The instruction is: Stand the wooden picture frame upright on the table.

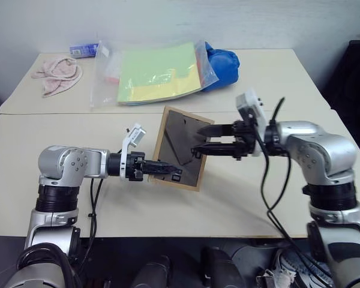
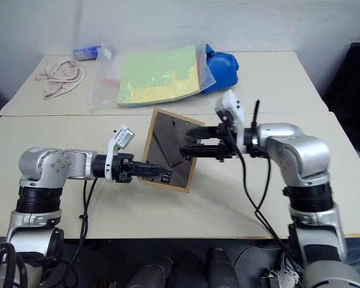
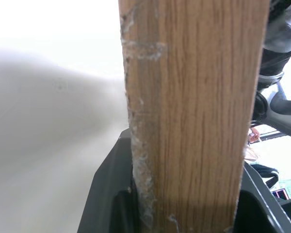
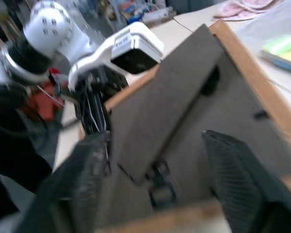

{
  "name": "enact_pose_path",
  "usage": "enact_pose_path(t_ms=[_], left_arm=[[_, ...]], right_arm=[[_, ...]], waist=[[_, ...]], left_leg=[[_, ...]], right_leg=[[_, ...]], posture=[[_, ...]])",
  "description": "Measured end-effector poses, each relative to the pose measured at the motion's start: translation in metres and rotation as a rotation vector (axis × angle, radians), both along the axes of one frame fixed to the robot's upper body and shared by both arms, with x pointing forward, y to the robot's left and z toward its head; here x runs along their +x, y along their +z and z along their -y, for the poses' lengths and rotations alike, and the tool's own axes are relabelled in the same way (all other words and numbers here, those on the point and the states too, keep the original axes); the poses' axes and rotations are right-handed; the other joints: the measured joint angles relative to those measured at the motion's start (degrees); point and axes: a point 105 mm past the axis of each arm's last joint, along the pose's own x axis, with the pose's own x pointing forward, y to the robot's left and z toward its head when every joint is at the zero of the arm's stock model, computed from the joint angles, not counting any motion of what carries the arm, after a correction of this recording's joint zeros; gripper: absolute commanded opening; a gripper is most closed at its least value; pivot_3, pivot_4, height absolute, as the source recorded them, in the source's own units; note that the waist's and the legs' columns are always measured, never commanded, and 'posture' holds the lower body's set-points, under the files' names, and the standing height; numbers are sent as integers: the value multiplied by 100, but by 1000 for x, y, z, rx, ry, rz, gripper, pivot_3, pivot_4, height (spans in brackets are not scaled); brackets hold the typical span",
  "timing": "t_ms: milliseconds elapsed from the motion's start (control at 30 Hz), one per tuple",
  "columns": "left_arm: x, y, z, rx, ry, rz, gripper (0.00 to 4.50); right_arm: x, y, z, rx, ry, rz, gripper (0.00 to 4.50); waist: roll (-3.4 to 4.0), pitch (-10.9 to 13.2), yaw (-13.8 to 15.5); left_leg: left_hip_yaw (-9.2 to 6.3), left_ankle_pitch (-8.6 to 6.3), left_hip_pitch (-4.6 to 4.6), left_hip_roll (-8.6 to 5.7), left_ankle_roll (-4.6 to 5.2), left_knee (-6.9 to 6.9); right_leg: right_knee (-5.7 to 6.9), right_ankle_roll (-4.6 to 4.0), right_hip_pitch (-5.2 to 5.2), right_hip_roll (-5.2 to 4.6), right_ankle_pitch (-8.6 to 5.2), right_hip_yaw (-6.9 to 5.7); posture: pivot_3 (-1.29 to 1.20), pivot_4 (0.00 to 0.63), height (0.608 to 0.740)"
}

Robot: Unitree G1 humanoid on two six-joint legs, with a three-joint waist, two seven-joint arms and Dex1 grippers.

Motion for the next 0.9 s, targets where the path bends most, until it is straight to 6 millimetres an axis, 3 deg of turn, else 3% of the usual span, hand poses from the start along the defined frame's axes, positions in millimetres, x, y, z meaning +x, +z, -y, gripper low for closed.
enact_pose_path(t_ms=[33,133,300,433,567,733,833,900], left_arm=[[0,-1,0,4,2,-1,1249],[1,-2,-1,15,4,9,1249],[2,-5,4,32,-5,19,1249],[6,-8,4,42,4,36,1249],[10,-13,0,65,32,22,1249],[10,-12,-3,74,39,31,1249],[10,-11,-4,74,41,34,1249],[11,-10,-6,77,46,43,1249]], right_arm=[[0,1,-2,8,1,-8,4500],[1,5,-13,11,15,-4,4500],[-36,7,-30,18,225,1,4500],[-37,11,-13,-31,181,33,4500],[-14,0,19,-148,-12,163,4500],[-4,-16,67,-370,-91,479,4500],[6,-28,80,-575,-43,960,4500],[12,-37,76,-665,14,1268,4500]], waist=[[0,0,1],[0,0,7],[0,0,6],[-1,0,24],[-3,1,28],[-8,5,32],[-9,5,-19],[-9,5,-86]], left_leg=[[0,0,-1,-1,1,0],[-1,0,-2,-1,1,1],[-1,-2,-3,-1,3,2],[0,-2,-2,-2,4,6],[2,-3,-3,-2,4,0],[6,-3,-3,-3,5,0],[25,-2,10,-5,4,-6],[28,0,14,-4,0,-10]], right_leg=[[1,0,-1,0,0,0],[0,0,0,0,0,-2],[0,1,0,0,1,-3],[-6,2,2,-1,1,-2],[-4,2,-1,0,1,-1],[-9,2,-2,0,1,0],[1,3,-4,4,1,15],[7,2,-10,10,0,15]], posture=[[0,150,740],[0,150,740],[0,150,740],[0,150,740],[0,150,740],[0,150,740],[0,150,740],[0,150,740]])
